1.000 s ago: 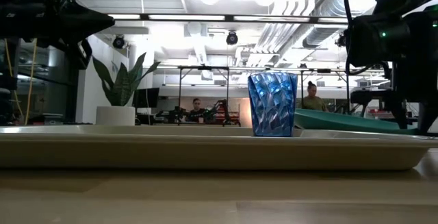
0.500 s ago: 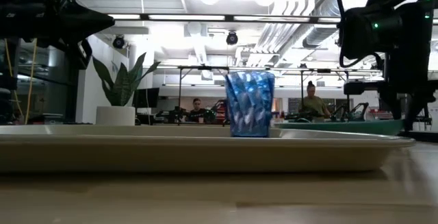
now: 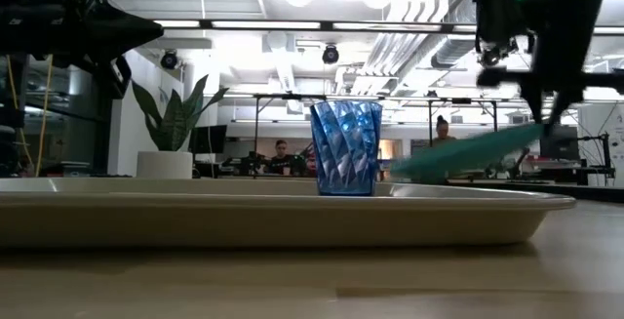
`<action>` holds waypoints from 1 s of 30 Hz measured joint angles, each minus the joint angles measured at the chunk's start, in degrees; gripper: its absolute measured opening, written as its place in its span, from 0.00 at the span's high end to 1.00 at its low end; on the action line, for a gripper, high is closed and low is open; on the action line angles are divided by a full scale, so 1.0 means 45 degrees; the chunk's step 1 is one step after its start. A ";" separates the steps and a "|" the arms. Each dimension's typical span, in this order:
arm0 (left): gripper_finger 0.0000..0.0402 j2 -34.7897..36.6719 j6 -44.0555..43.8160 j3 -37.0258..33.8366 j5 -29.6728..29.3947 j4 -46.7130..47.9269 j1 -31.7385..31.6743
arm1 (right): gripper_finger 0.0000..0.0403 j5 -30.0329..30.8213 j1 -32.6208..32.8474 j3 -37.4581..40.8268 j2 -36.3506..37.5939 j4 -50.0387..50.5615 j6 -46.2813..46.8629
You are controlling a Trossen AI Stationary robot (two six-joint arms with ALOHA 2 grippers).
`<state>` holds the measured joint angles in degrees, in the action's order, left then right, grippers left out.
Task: Pick and place plate/cup/fork/spoon on tray
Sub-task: Put the light blue plate on top of the gray tray
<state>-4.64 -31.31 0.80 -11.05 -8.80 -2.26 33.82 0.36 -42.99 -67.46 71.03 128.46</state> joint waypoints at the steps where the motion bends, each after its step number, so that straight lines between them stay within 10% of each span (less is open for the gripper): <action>1: 1.00 0.0000 0.0000 0.0000 0.0000 0.0004 -0.0005 | 1.00 0.0454 -0.0146 -0.0130 0.0246 -0.0118 -0.0187; 12: 1.00 -0.0004 0.0000 0.0000 0.0000 0.0000 0.0000 | 1.00 0.1753 -0.1345 -0.1285 0.1376 -0.7518 -0.8280; 18: 1.00 0.0000 0.0000 0.0001 0.0000 0.0000 -0.0005 | 1.00 -0.1570 -0.1845 -0.2660 0.0166 -1.3035 -1.5307; 30: 1.00 -0.0002 -0.0003 0.0003 0.0000 0.0000 -0.0005 | 1.00 -0.7560 -0.0499 -0.9158 -0.4992 -1.0616 -2.1317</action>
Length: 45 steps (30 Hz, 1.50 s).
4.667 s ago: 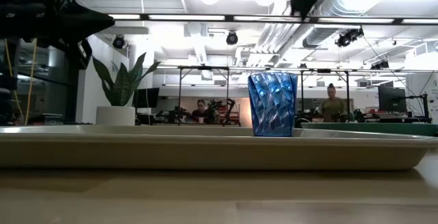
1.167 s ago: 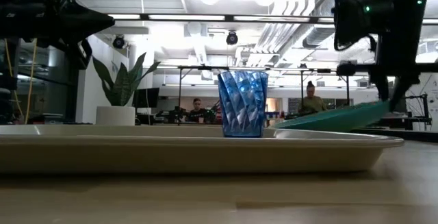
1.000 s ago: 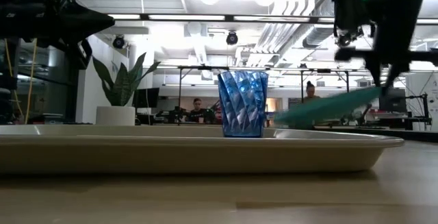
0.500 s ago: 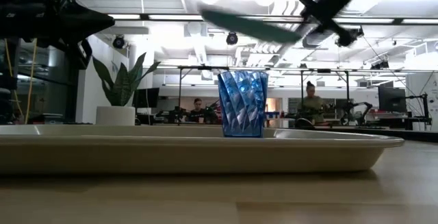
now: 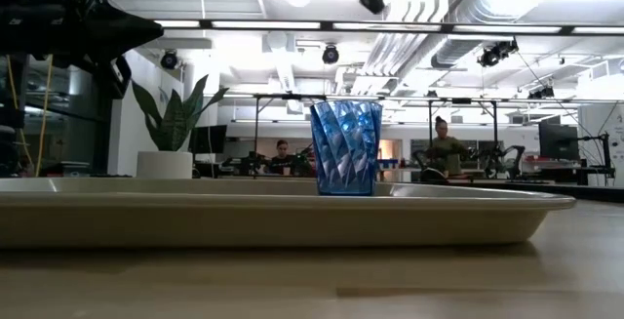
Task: Pick and place plate/cup/fork/spoon on tray
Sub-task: Put the light blue plate on top of the gray tray
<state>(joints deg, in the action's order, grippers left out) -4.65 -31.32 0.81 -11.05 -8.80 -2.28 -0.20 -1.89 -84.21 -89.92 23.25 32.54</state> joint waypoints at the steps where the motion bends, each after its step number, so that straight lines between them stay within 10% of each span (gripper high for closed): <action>1: 1.00 -0.0002 0.0003 -0.0003 0.0000 0.0000 0.0004 | 1.00 -0.0101 0.0218 -0.0365 -0.0342 0.0278 -0.0018; 26: 1.00 -0.0003 0.0003 -0.0002 0.0000 0.0005 0.0000 | 1.00 0.4425 0.5183 -0.1529 -0.3431 0.6365 1.4472; 45: 1.00 0.0000 0.0003 -0.0001 0.0000 0.0005 0.0002 | 1.00 0.4685 0.4779 -0.1510 -0.6563 0.3910 1.6202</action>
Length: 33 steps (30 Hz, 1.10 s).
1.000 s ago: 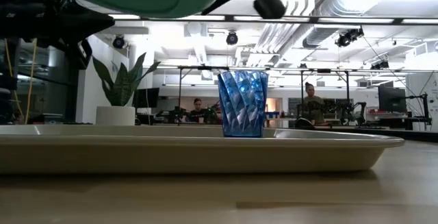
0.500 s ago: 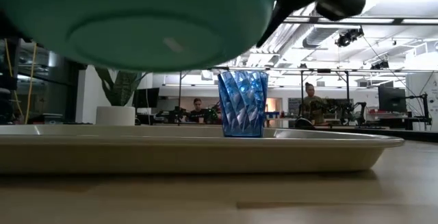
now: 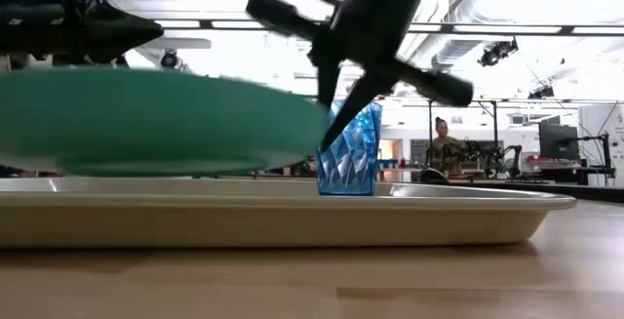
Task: Pick and place plate/cup/fork/spoon on tray
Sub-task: Put the light blue plate on top of the gray tray
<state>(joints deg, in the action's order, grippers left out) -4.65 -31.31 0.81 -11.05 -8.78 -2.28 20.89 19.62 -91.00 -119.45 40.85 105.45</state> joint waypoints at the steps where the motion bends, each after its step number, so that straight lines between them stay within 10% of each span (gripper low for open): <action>1: 1.00 -0.0003 -0.0002 -0.0002 0.0000 0.0000 0.0003 | 1.00 -0.0016 -0.0038 0.0000 -0.0143 -0.0134 0.0052; 17: 1.00 0.0002 -0.0001 0.0003 0.0000 -0.0002 0.0002 | 0.97 -0.0195 -0.0205 0.0000 -0.0728 -0.0110 0.0596; 33: 1.00 0.0002 0.0000 0.0001 0.0000 -0.0005 0.0001 | 0.71 -0.1474 -0.0260 0.0000 -0.0494 0.1778 -0.0603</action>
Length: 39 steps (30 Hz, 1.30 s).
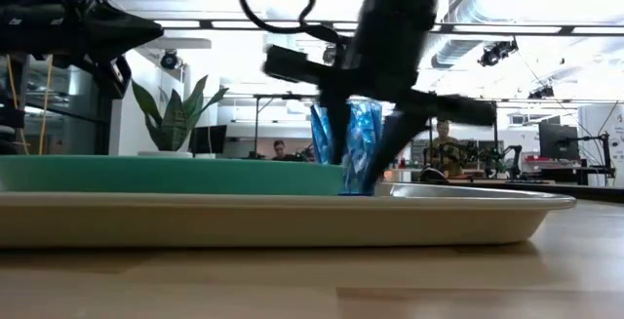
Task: Pick and place plate/cup/fork/spoon on tray
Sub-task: Put the light blue plate on top of the gray tray
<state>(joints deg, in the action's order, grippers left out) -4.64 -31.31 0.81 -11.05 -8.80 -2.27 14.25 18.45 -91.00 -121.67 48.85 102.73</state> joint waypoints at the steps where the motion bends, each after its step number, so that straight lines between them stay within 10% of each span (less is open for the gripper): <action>1: 1.00 0.0000 0.0000 0.0000 0.0000 0.0002 -0.0003 | 0.69 -0.0106 0.0002 0.0000 0.0105 0.0546 -0.0292; 20: 1.00 0.0000 -0.0002 0.0002 0.0000 0.0000 -0.0003 | 0.59 0.0383 -0.0010 -0.0005 0.1341 0.1131 -0.4146; 31: 1.00 -0.0005 0.0000 0.0000 0.0000 0.0005 0.0000 | 0.97 -0.0186 0.0765 0.0953 0.1844 0.2979 -0.4330; 39: 1.00 0.0000 0.0000 0.0002 0.0000 0.0003 -0.0003 | 0.99 0.0221 0.0578 0.2126 0.1823 -0.0017 -0.2549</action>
<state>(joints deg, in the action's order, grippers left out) -4.64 -31.31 0.82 -11.05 -8.78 -2.28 15.25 21.05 -81.44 -113.47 48.78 91.26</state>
